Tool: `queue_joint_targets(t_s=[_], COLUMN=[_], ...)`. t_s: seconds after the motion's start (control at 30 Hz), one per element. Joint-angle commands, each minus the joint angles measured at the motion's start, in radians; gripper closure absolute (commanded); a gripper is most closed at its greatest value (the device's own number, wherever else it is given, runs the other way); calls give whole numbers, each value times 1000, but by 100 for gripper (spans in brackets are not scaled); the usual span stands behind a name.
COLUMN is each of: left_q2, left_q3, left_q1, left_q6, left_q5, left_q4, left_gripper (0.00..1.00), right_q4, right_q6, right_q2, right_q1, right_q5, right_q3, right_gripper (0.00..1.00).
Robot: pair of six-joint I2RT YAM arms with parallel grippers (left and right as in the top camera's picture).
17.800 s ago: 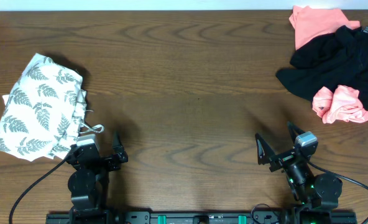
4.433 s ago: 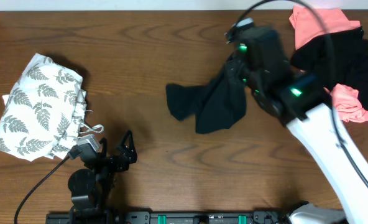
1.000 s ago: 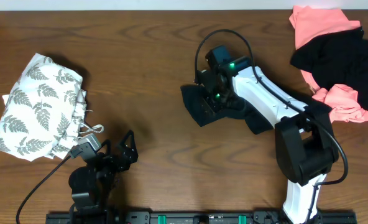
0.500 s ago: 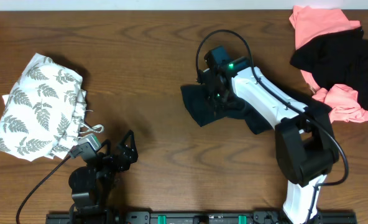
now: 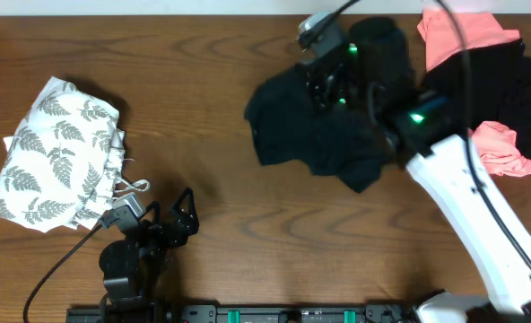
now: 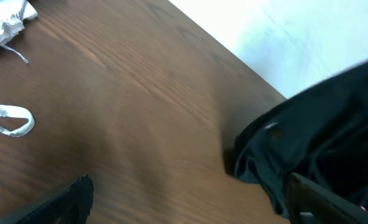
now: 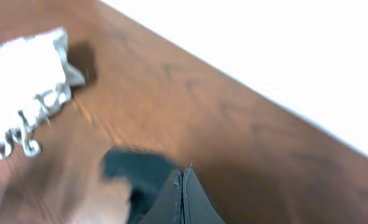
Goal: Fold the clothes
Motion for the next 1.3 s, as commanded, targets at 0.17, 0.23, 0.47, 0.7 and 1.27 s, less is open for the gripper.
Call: queue_joint_targets(t_s=[0.17, 0.23, 0.47, 0.7, 1.27], left_q2=[2, 2, 2, 2, 2], left_q3=[-14, -14, -14, -14, -14], left_q1=[3, 3, 3, 3, 3], left_q6=[-5, -5, -7, -39, -39], left_q5=[24, 24, 30, 104, 119], left_q4=[-24, -24, -24, -24, -24], left_gripper=[2, 2, 2, 2, 2], right_q4=[-4, 2, 3, 11, 574], right_q6=[24, 24, 24, 106, 151], right_q2=[3, 0, -23, -23, 382], right_q1=[8, 8, 8, 8, 2], right_q5=[-8, -11, -10, 9, 143], right_q3=[3, 3, 3, 3, 2], right_gripper=[99, 99, 99, 99, 40])
